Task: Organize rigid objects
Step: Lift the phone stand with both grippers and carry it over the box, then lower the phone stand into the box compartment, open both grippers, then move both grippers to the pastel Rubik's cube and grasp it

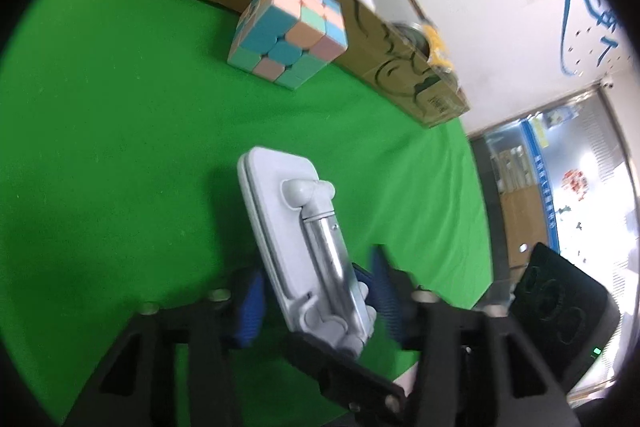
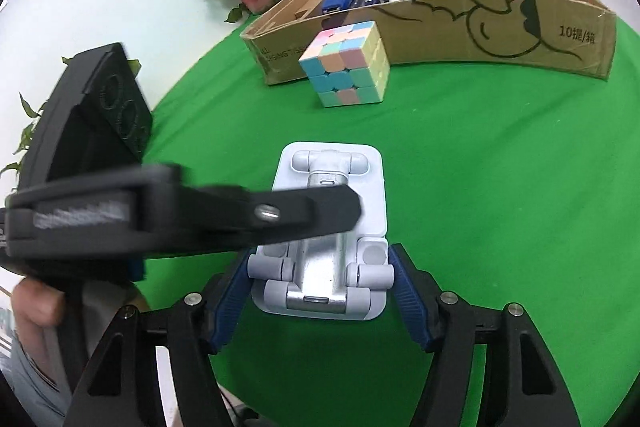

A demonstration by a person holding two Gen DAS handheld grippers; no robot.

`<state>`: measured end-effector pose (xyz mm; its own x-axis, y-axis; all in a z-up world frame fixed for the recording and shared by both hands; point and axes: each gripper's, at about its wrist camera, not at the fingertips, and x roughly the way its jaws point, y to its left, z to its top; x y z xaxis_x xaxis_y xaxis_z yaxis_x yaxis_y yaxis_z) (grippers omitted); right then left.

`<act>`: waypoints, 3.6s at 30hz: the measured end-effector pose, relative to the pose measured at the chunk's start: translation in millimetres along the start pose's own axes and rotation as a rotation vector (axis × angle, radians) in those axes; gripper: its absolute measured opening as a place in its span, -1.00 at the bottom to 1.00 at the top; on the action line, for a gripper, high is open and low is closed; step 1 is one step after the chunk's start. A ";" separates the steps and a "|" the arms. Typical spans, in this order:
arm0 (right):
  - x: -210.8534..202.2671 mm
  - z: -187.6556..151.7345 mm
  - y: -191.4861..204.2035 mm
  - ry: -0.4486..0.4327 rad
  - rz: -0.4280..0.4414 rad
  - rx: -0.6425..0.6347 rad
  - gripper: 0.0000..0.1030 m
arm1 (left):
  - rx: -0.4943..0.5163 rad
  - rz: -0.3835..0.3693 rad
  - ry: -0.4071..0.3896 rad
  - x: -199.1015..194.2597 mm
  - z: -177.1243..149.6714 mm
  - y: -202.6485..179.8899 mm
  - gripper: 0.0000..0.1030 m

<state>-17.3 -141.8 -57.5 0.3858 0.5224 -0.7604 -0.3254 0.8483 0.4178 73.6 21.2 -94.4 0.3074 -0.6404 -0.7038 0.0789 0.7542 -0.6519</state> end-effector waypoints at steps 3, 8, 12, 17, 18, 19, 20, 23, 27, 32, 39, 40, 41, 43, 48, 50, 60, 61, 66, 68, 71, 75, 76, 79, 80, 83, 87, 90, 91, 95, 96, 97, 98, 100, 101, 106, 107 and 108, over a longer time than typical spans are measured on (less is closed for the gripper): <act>-0.2 -2.9 6.2 -0.004 -0.013 -0.008 0.25 | -0.001 0.000 -0.011 -1.1 -1.3 1.4 -0.28; -9.6 -3.6 14.0 -0.060 -0.031 -0.043 0.25 | 0.044 -0.034 -0.063 -20.9 3.2 -11.0 -0.40; -27.2 10.0 29.3 -0.150 -0.043 -0.088 0.24 | 0.116 -0.034 -0.128 -51.7 19.7 -33.7 -0.40; -53.4 43.1 54.4 -0.288 -0.046 -0.140 0.24 | 0.215 -0.034 -0.231 -96.4 46.3 -65.4 -0.40; -59.0 48.8 59.3 -0.310 -0.048 -0.149 0.24 | 0.225 -0.036 -0.243 -102.6 49.3 -68.6 -0.40; -61.5 56.1 62.7 -0.328 -0.049 -0.155 0.24 | 0.241 -0.038 -0.256 -109.8 54.5 -73.8 -0.40; -66.0 61.2 66.6 -0.345 -0.051 -0.160 0.24 | 0.255 -0.038 -0.269 -116.7 58.8 -78.4 -0.40; -77.9 79.5 79.7 -0.395 -0.056 -0.181 0.24 | 0.289 -0.038 -0.300 -131.5 70.1 -89.6 -0.40; -87.6 101.0 93.1 -0.442 -0.069 -0.215 0.24 | 0.322 -0.046 -0.334 -147.8 86.8 -103.8 -0.40; -95.6 137.1 103.4 -0.472 -0.066 -0.233 0.24 | 0.358 -0.030 -0.361 -165.0 117.1 -116.2 -0.40; -87.0 196.3 109.3 -0.460 -0.058 -0.212 0.24 | 0.374 -0.004 -0.341 -168.7 167.6 -118.6 -0.40; -82.7 206.6 107.8 -0.446 -0.050 -0.196 0.24 | 0.372 0.000 -0.337 -167.3 175.5 -117.0 -0.40; -79.4 213.9 106.5 -0.436 -0.045 -0.184 0.24 | 0.368 0.002 -0.333 -165.4 181.6 -114.6 -0.40; -69.6 229.1 103.7 -0.421 -0.036 -0.167 0.24 | 0.362 0.010 -0.322 -161.7 196.1 -110.1 -0.40; -38.5 259.8 95.0 -0.361 -0.015 -0.121 0.24 | 0.335 0.035 -0.269 -144.9 225.8 -92.8 -0.40; -23.0 268.7 88.1 -0.318 0.008 -0.079 0.24 | 0.306 0.044 -0.233 -132.9 238.0 -79.1 -0.42; 91.3 290.5 40.2 -0.073 0.044 0.091 0.24 | 0.141 0.025 -0.042 -57.1 277.8 9.1 -0.44; 98.9 290.6 37.5 -0.062 0.040 0.093 0.24 | 0.130 0.022 -0.033 -52.6 279.6 15.1 -0.44; 129.9 290.4 22.5 -0.015 0.045 0.121 0.24 | 0.113 0.033 -0.009 -42.1 284.5 30.3 -0.44; 137.9 290.8 17.8 -0.003 0.053 0.131 0.25 | 0.102 0.044 -0.001 -39.6 286.2 35.2 -0.44; 151.7 295.1 11.2 0.023 0.069 0.160 0.29 | 0.089 0.086 0.007 -36.5 286.5 39.5 -0.44; 139.5 296.1 9.0 -0.019 0.084 0.154 0.62 | 0.093 0.177 -0.035 -49.6 287.5 39.5 -0.36; 133.8 294.9 7.7 -0.034 0.083 0.156 0.68 | 0.106 0.204 -0.052 -55.1 287.2 36.2 -0.33; 109.9 288.7 7.1 -0.085 0.052 0.142 0.80 | 0.206 0.303 -0.171 -82.6 278.4 13.8 -0.28; 102.7 285.6 8.5 -0.105 0.022 0.118 0.82 | 0.236 0.312 -0.214 -92.0 272.7 6.2 -0.14; 78.0 267.5 17.2 -0.195 -0.110 -0.002 0.90 | 0.324 0.369 -0.391 -120.1 249.0 -15.3 0.57; 53.0 231.2 26.4 -0.292 -0.268 -0.178 0.92 | 0.465 0.495 -0.596 -143.1 199.3 -37.6 0.65; 44.7 207.7 17.2 -0.262 -0.269 -0.205 0.93 | 0.458 0.612 -0.599 -137.1 175.1 -37.6 0.66; 44.4 201.2 11.9 -0.238 -0.259 -0.186 0.93 | 0.441 0.621 -0.585 -132.6 166.1 -33.1 0.66; 58.4 177.7 -12.5 -0.101 -0.173 -0.078 0.93 | 0.361 0.530 -0.486 -112.0 132.1 -15.9 0.66; 66.3 174.0 -20.2 -0.070 -0.181 -0.037 0.93 | 0.337 0.508 -0.450 -104.7 121.4 -11.0 0.66; 70.7 172.0 -26.1 -0.051 -0.172 -0.001 0.93 | 0.329 0.498 -0.430 -101.6 114.6 -7.7 0.66; 75.1 169.4 -31.6 -0.034 -0.154 0.035 0.93 | 0.318 0.488 -0.411 -98.4 108.2 -4.4 0.66; 85.2 171.1 -39.3 -0.012 -0.132 0.087 0.93 | 0.288 0.481 -0.385 -93.7 97.7 1.3 0.66; 89.0 172.4 -40.6 -0.004 -0.129 0.092 0.93 | 0.277 0.476 -0.376 -93.5 93.4 3.3 0.66; 120.9 169.1 -38.0 0.062 -0.082 0.106 0.44 | 0.203 0.418 -0.356 -97.8 88.0 11.6 0.66; 123.4 166.8 -38.6 0.063 -0.089 0.101 0.34 | 0.189 0.400 -0.349 -98.0 89.9 12.2 0.66; 124.1 164.3 -39.5 0.053 -0.081 0.101 0.33 | 0.177 0.378 -0.337 -98.8 91.4 13.3 0.66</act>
<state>185.2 -96.3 -86.6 0.3603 0.4488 -0.8178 -0.2050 0.8933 0.4000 131.0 107.7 -7.8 0.6306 -0.2592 -0.7315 0.0537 0.9549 -0.2921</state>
